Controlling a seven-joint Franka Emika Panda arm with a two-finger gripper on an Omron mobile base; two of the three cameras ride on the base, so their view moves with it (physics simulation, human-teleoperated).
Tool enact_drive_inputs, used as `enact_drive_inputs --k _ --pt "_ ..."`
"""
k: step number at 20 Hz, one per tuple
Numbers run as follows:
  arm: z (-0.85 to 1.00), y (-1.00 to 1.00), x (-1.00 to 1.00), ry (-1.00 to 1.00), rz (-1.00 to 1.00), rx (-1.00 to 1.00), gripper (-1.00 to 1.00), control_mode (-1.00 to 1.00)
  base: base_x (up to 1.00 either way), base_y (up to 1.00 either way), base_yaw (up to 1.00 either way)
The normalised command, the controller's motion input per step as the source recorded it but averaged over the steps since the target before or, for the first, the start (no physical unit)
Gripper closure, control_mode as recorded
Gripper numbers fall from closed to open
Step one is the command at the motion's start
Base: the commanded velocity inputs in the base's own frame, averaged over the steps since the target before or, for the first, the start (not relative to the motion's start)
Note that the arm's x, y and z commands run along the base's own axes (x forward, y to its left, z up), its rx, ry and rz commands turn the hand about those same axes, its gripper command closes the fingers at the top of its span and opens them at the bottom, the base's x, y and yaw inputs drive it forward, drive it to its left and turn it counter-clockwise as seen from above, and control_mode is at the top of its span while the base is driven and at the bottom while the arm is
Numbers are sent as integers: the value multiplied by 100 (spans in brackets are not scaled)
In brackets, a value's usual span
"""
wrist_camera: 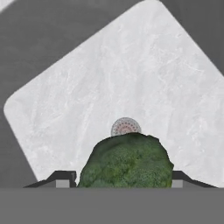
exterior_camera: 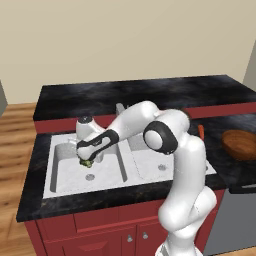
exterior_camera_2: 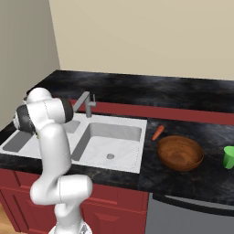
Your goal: Remove the broccoli and carrot from the sink. Then move the bowl and cup from the counter to the sink for washing.
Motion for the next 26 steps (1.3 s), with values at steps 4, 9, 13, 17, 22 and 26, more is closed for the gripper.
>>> enact_drive_inputs --k 4,9,13,17,22,26 --pt "38 -24 -18 -1 -7 0 100 -100 0 0 0" --pt "37 -25 -23 -1 -4 0 100 -100 0 0 0" --pt "31 -28 -25 0 -2 0 100 -100 0 0 0" --pt "25 -35 -30 0 0 0 100 -100 0 0 0" --pt "21 -31 -29 -2 0 0 100 -100 0 0 0" --pt "15 -31 -31 -3 0 0 100 -100 0 0 0"
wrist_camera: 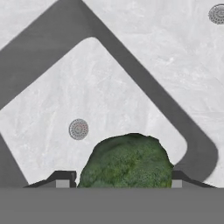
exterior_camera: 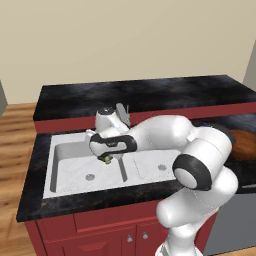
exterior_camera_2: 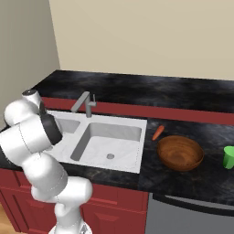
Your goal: Remove the broccoli and carrot from the sink. Then move the bowl and cup from the counter to the sink for washing.
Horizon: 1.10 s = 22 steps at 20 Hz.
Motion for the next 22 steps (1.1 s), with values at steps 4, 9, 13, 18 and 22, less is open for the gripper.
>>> enact_drive_inputs --k 4,9,13,18,22 --pt "11 -34 -34 -5 0 0 100 -100 0 0 0" --pt "12 -40 -33 -6 0 0 100 -100 0 0 0" --pt "12 -42 -27 -2 0 0 100 -100 0 0 0" --pt "12 -43 -25 0 0 0 100 -100 0 0 0" --pt "9 -44 -25 0 0 0 100 -100 0 0 0"
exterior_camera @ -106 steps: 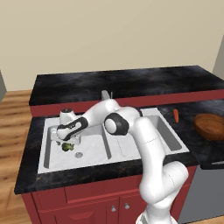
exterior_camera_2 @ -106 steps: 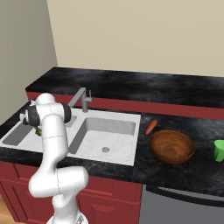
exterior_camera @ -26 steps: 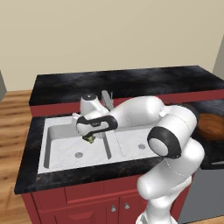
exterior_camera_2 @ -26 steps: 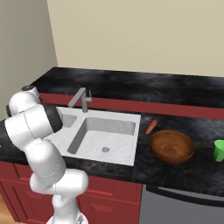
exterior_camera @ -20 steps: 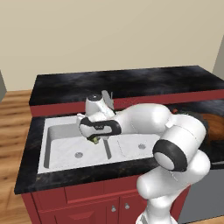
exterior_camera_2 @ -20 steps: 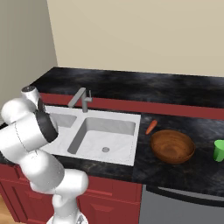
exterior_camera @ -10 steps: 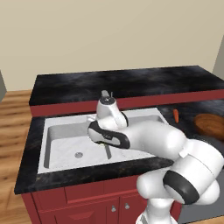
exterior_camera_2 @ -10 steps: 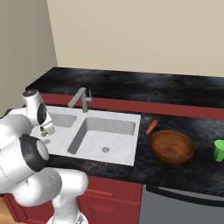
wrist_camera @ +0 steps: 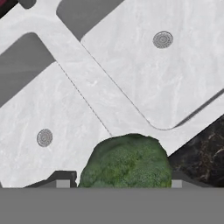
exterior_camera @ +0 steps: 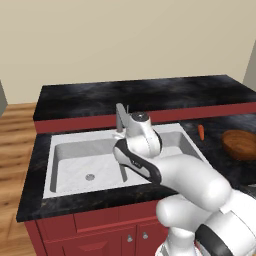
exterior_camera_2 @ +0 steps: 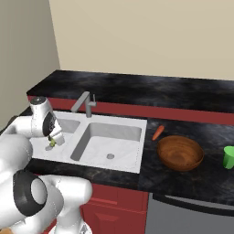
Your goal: Remove the broccoli and carrot from the sink. Then move the bowl and cup from the counter to the sink for washing.
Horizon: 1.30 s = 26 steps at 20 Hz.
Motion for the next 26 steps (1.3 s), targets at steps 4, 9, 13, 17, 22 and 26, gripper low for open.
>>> enact_drive_inputs --k 4,9,13,17,22,26 --pt "7 -44 -23 0 0 0 100 -100 0 0 0" --pt "5 -44 -19 0 0 0 100 -100 0 0 0" --pt "2 -45 -15 0 0 0 100 -100 0 0 0" --pt "1 -47 -14 0 0 0 100 -100 0 0 0" --pt "0 -48 -10 0 0 0 100 -100 0 0 0" --pt "1 -48 -7 1 0 0 100 -100 0 0 0"
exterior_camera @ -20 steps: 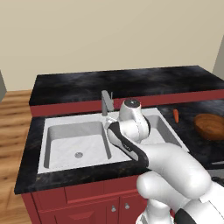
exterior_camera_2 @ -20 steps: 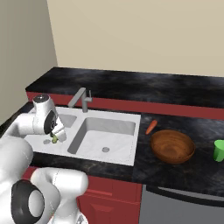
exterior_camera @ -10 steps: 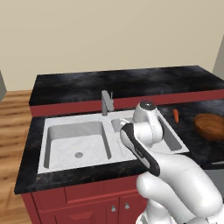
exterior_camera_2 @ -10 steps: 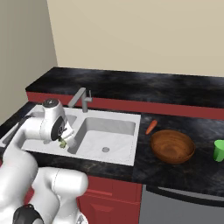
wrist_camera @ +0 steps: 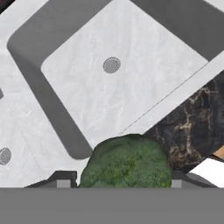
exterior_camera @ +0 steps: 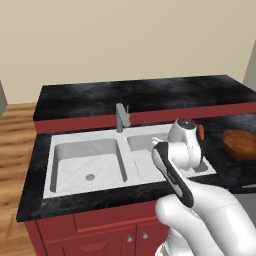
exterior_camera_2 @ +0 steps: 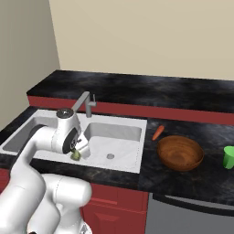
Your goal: Remove the broccoli and carrot from the sink. Then move the bowl and cup from the counter to the sink for washing.
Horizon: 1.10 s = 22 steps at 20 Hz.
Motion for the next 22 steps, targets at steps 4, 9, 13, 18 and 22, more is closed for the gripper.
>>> enact_drive_inputs --k 4,9,13,18,22 --pt "1 -46 -4 0 0 0 100 -100 0 0 0" --pt "3 -42 0 0 0 -2 100 -100 0 0 0" --pt "2 -45 0 2 0 0 100 -100 0 0 0" --pt "0 -48 0 4 0 0 100 -100 0 0 0" --pt "0 -47 0 1 0 0 100 -100 0 0 0"
